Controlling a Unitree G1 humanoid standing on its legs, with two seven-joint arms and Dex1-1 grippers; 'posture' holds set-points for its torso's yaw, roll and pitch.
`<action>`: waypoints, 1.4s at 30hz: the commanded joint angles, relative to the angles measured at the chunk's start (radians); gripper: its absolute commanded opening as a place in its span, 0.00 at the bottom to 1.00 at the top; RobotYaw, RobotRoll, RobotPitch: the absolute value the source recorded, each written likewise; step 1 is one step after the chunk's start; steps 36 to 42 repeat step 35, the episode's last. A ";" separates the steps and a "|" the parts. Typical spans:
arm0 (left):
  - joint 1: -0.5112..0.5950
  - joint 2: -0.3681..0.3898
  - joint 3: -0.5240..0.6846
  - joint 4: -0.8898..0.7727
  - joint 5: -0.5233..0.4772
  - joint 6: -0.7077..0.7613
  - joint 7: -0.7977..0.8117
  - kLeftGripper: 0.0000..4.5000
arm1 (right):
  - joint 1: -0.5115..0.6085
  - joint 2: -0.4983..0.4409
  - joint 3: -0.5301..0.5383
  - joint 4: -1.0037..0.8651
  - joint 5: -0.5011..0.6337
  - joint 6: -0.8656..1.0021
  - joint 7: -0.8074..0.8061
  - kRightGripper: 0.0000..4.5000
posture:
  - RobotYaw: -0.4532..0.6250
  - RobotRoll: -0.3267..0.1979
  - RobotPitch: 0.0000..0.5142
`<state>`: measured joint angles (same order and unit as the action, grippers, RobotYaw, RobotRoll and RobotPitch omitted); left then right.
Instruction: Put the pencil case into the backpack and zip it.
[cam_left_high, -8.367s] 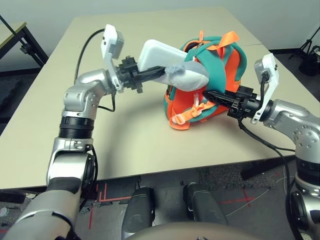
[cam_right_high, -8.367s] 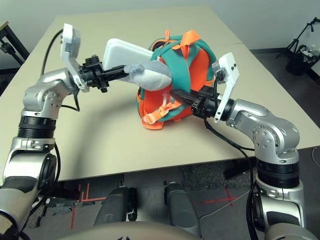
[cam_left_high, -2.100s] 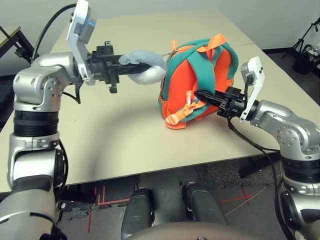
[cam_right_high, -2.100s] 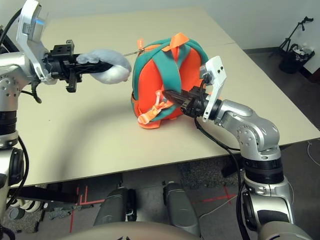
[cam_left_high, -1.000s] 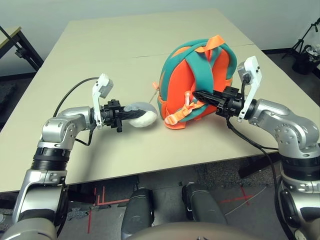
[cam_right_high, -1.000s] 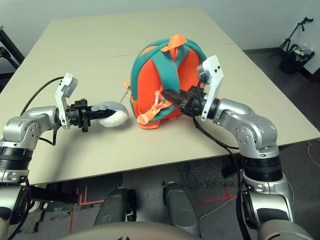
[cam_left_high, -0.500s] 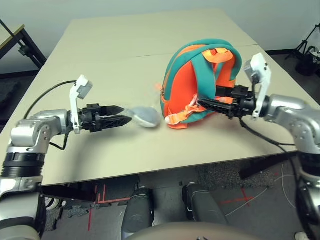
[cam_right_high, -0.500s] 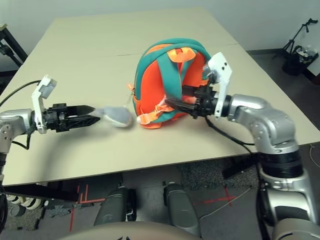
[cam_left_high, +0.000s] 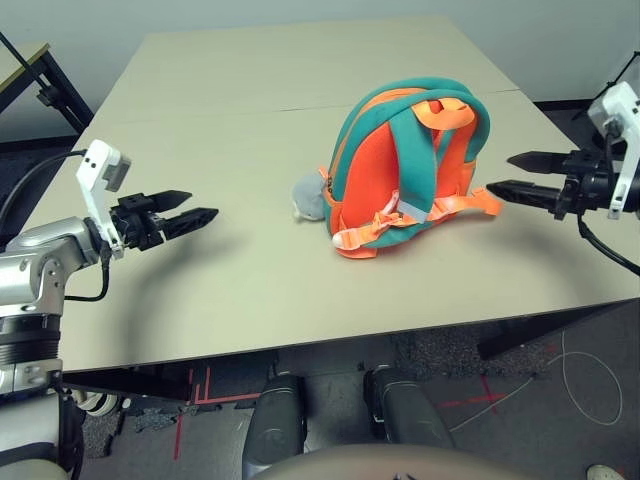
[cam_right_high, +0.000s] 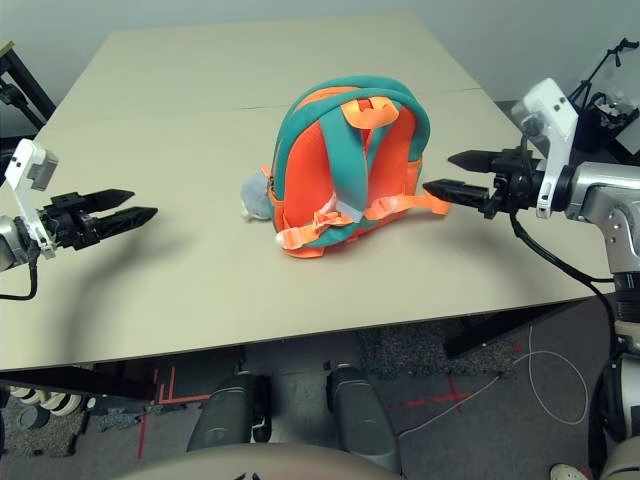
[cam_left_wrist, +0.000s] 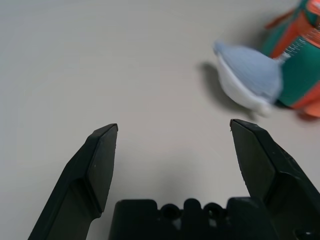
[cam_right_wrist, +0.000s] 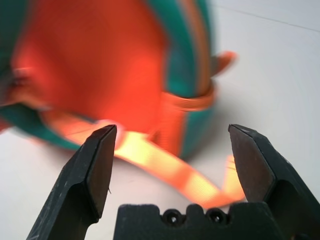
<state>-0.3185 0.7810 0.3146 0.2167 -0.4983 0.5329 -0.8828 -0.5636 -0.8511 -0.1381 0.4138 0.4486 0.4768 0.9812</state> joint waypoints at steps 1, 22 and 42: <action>0.023 -0.060 0.063 0.046 0.064 -0.121 0.155 1.00 | -0.019 0.079 -0.052 0.159 -0.061 -0.151 -0.136 0.98 | 0.37 0.62 0.17; 0.070 -0.338 0.149 0.166 0.193 -0.474 0.669 1.00 | -0.127 0.299 -0.190 0.683 -0.184 -0.652 -0.695 0.98 | 0.38 0.62 0.18; 0.121 -0.366 0.151 0.133 0.183 -0.481 0.716 1.00 | -0.161 0.312 -0.198 0.718 -0.202 -0.674 -0.695 0.98 | 0.40 0.62 0.16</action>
